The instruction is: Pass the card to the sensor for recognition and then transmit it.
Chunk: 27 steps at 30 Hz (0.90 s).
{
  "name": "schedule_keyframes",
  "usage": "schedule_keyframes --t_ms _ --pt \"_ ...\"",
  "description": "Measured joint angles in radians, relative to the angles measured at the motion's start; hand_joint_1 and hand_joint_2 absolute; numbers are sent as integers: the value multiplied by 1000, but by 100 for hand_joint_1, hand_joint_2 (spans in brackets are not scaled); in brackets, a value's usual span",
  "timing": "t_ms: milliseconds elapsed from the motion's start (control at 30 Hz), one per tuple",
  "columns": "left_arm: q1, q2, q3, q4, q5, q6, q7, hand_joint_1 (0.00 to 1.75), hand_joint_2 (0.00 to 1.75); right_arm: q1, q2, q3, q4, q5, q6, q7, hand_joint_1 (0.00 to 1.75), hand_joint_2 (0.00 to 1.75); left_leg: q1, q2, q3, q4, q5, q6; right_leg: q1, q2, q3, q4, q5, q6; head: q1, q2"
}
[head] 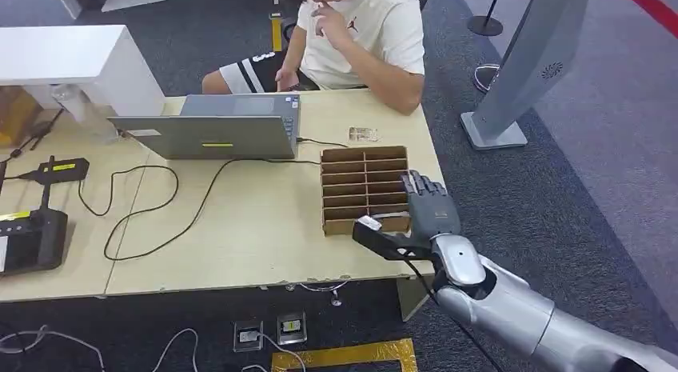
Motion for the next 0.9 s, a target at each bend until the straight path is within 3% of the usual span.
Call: schedule_keyframes --t_ms 900 --pt "-7 2 0 1 9 0 0 0 175 4 19 28 3 3 12 -14 0 175 0 0 0 0 0 0 0 -1 0 0 0 0 0 0"
